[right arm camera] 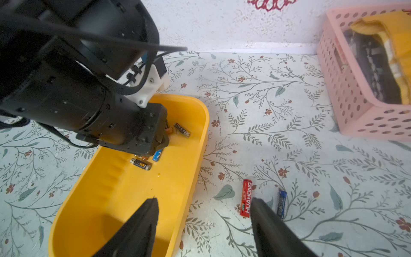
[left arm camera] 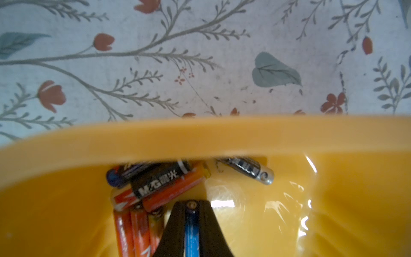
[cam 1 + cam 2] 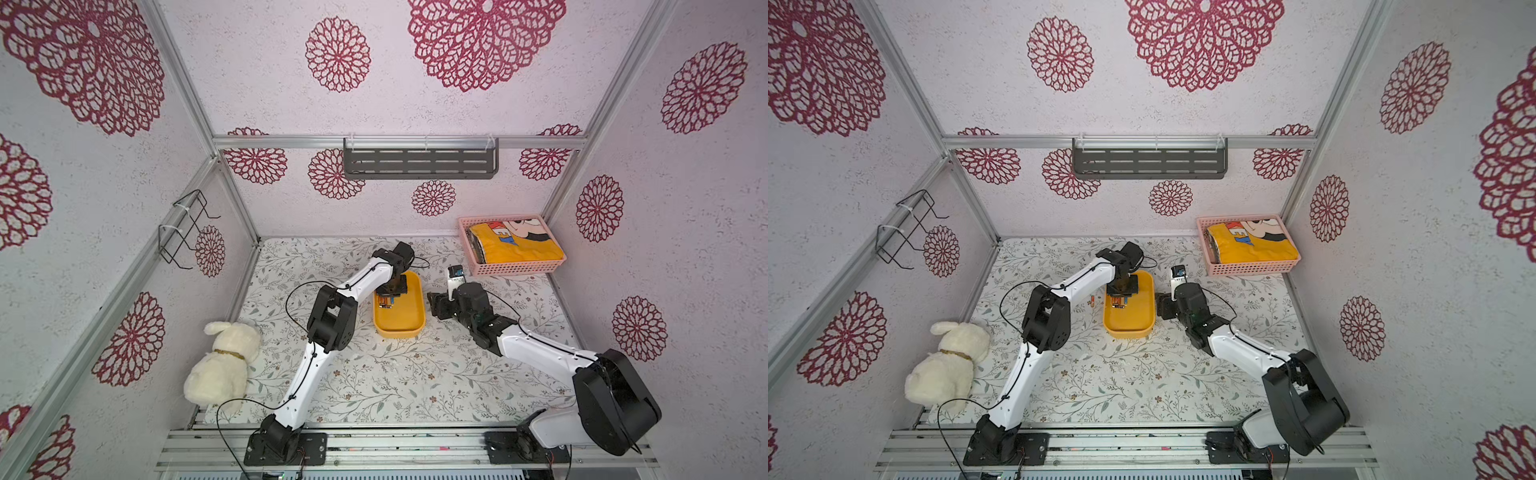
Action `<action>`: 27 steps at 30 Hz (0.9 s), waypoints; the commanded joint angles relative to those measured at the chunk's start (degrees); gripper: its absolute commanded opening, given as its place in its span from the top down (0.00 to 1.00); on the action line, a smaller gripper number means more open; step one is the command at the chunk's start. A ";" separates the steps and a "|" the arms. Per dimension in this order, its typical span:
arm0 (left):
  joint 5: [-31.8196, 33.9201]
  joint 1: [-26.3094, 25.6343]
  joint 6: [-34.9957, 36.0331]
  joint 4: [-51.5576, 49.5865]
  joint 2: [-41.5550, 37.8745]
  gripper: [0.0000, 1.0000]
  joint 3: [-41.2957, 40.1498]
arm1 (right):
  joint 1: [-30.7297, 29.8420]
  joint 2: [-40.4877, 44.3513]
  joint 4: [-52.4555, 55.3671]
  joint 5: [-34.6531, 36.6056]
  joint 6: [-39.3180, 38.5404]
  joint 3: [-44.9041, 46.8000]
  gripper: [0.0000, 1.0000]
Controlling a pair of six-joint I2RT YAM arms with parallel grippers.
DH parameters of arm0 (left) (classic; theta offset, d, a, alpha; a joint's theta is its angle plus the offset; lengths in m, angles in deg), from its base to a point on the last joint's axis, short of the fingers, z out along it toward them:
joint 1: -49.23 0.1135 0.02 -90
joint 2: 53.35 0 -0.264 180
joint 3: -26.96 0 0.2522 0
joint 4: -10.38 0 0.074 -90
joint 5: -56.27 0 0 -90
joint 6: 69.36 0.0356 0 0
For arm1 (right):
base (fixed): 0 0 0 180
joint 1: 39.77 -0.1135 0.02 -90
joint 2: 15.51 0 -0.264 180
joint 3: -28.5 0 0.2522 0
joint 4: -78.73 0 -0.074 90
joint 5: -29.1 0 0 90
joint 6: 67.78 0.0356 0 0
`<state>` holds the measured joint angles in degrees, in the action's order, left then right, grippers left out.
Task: Take the batteries out of the storage box
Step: Pick up the battery from the storage box, then place the battery at the center of the board.
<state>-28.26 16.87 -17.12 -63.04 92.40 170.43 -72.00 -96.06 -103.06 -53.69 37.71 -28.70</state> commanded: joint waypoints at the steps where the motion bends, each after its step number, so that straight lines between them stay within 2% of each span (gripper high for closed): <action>1: -1.41 0.28 0.04 0.14 0.88 1.00 0.65 | 0.47 2.24 -0.88 1.23 -0.53 0.14 0.28; 10: -1.51 0.42 0.12 -0.20 -7.75 1.00 0.69 | 0.47 2.77 -0.26 1.59 -0.53 0.19 0.28; 13: -1.54 1.38 -0.25 0.23 -12.80 1.00 -2.13 | 0.50 2.86 -0.30 1.59 -0.56 0.14 0.28; 21: -0.22 7.19 2.45 2.85 -26.53 1.00 -16.79 | 0.50 2.26 -1.01 0.16 -0.45 -0.01 0.28; 27: -2.20 13.41 7.42 10.75 -30.39 1.00 -31.86 | 0.39 1.46 -1.93 -1.01 -0.26 -0.13 0.28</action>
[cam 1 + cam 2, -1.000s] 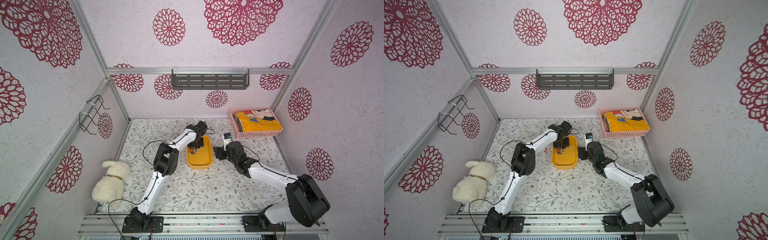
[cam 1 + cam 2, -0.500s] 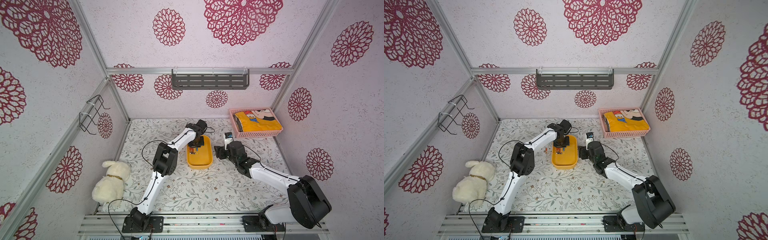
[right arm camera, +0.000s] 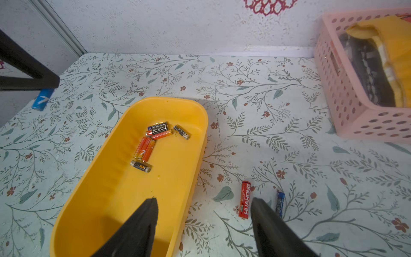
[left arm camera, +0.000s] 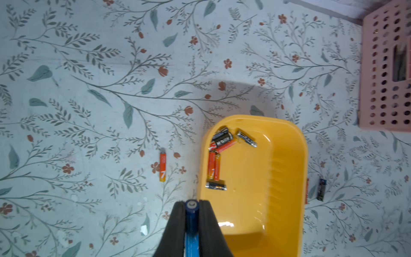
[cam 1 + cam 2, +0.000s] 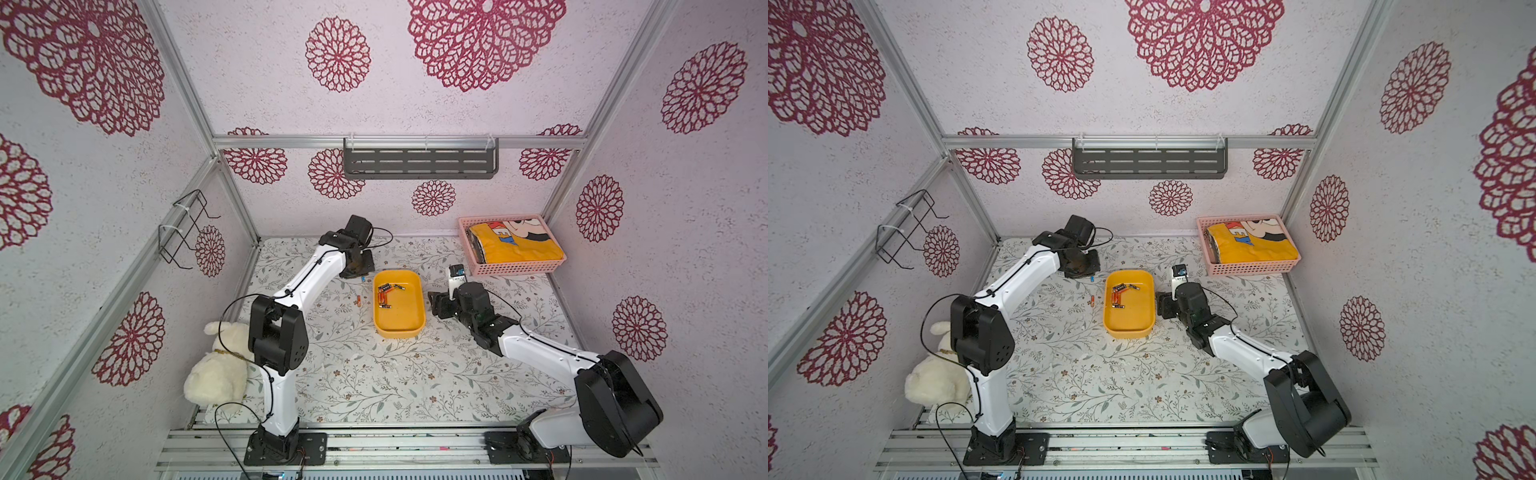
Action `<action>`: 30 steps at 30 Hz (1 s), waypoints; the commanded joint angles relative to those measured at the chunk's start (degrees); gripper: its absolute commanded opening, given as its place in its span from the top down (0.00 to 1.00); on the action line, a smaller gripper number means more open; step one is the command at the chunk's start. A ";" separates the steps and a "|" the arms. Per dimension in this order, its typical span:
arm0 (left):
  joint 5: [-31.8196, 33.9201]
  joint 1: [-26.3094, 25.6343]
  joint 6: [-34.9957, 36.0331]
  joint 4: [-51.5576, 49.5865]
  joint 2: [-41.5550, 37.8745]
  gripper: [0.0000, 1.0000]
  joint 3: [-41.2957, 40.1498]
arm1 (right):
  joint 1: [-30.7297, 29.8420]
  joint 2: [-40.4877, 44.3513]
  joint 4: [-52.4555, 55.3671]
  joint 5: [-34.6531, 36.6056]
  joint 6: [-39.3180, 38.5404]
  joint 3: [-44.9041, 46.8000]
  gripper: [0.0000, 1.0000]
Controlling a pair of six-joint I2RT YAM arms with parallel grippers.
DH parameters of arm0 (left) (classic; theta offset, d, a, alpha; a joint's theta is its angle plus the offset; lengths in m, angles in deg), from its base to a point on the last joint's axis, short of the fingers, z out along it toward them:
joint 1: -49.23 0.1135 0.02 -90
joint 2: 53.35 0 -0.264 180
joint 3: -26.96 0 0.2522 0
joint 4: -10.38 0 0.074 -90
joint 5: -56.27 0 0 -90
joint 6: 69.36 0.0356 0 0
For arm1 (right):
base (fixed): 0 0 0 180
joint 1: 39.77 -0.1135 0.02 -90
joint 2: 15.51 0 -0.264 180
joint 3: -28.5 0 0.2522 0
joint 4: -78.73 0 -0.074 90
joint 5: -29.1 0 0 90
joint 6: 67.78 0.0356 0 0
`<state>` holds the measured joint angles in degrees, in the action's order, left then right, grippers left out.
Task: Take the batteries out of the storage box
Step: Place the battery at the center of the board.
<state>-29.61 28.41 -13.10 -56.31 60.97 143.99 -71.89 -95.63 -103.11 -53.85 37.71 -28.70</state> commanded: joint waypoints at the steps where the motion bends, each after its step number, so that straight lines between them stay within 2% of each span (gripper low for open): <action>1: -1.66 2.79 4.07 4.84 1.23 1.00 -7.02 | 0.21 0.85 -1.90 -0.98 -0.24 -0.21 0.28; 7: -0.80 5.09 6.29 7.06 5.69 1.00 -10.71 | 0.21 1.01 -1.24 -0.85 -0.42 -0.23 0.28; 18: 0.14 5.44 6.74 8.62 11.23 1.00 -10.03 | 0.12 0.58 -0.82 -0.92 -0.71 -0.70 0.28; 22: 0.83 5.43 6.91 8.92 11.82 0.90 -9.95 | 0.04 0.24 -1.19 -1.44 -0.56 -0.87 0.28; 24: 0.87 5.50 6.97 8.64 12.00 0.77 -9.63 | -0.10 -0.19 -0.98 -2.61 -0.72 -1.29 0.28; 25: 0.93 5.44 6.95 8.54 12.05 0.74 -9.58 | -0.18 -0.51 -0.72 -3.60 -1.08 -1.81 0.28; 30: 1.15 5.36 6.86 7.67 10.45 0.69 -8.84 | -0.98 -4.13 4.02 -12.96 -4.32 -7.66 0.30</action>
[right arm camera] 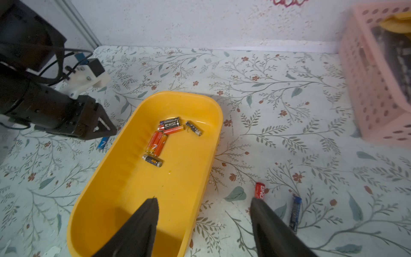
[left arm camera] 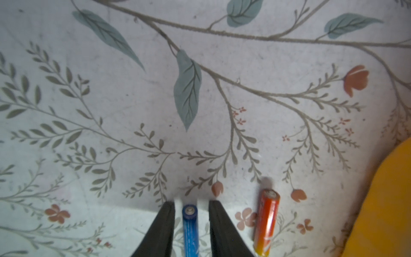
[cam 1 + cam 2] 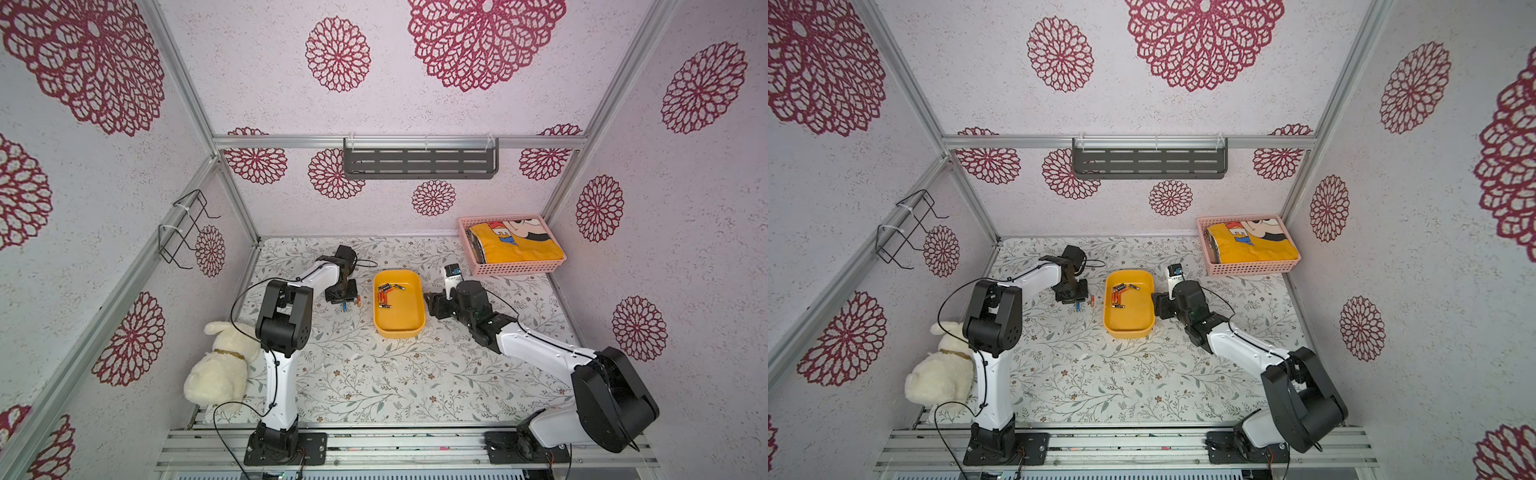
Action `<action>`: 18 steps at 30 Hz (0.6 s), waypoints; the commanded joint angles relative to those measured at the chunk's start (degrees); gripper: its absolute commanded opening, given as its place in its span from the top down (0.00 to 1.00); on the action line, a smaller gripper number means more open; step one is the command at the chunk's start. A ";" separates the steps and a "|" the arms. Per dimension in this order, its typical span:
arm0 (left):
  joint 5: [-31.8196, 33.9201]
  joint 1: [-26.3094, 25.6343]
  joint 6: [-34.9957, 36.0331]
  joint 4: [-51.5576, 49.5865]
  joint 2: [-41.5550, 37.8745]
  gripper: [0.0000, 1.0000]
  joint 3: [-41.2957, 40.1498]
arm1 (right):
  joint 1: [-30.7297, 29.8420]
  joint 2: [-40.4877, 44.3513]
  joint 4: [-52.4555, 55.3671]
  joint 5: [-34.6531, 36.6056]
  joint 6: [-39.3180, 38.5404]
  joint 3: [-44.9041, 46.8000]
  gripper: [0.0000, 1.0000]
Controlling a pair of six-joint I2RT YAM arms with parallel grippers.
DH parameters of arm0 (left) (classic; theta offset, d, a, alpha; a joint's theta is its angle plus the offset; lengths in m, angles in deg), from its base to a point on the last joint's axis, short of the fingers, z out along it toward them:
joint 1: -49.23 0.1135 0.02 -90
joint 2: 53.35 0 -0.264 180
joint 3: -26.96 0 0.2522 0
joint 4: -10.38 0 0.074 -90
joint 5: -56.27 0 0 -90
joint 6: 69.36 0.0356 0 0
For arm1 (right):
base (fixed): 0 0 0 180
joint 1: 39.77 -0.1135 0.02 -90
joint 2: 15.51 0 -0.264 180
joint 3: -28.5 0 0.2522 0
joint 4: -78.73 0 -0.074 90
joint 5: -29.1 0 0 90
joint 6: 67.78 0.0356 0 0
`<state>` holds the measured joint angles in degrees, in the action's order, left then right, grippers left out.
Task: Take the batteries out of the storage box
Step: Place the battery at the center of the board.
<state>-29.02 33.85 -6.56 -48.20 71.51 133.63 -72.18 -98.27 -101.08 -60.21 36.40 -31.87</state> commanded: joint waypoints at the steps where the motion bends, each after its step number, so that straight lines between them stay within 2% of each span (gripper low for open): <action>1: 0.71 -0.09 0.26 -0.83 -0.73 0.69 1.73 | -1.11 -2.88 3.98 -7.93 -3.95 -6.75 0.31; 3: 0.86 -0.13 0.03 -1.30 -2.44 0.68 1.94 | -2.02 -5.91 7.97 -9.06 -5.95 -11.16 0.34; 6: 0.43 -0.26 -0.72 -1.31 -6.57 0.64 1.65 | -2.66 -12.49 14.19 -9.75 -9.06 -18.71 0.43; 8: 0.61 -0.36 -1.22 -0.85 -10.37 0.61 0.77 | -3.06 -17.22 17.80 -9.72 -11.69 -23.58 0.51; 10: 1.07 -0.37 -1.94 0.19 -15.73 0.61 -1.37 | -3.38 -20.99 20.16 -10.54 -14.60 -27.45 0.54; 12: 0.88 -0.39 -2.48 3.16 -20.94 0.60 -5.30 | -3.58 -24.46 21.69 -11.05 -17.64 -30.80 0.57; 18: -5.29 -0.44 -3.56 24.23 -38.62 0.50 -28.58 | -4.28 -34.35 28.39 -12.89 -26.28 -40.85 0.58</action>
<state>-30.90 33.63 -9.01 -34.34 35.42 112.71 -76.00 -131.10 -77.80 -71.16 17.03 -68.92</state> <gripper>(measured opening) 0.494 0.419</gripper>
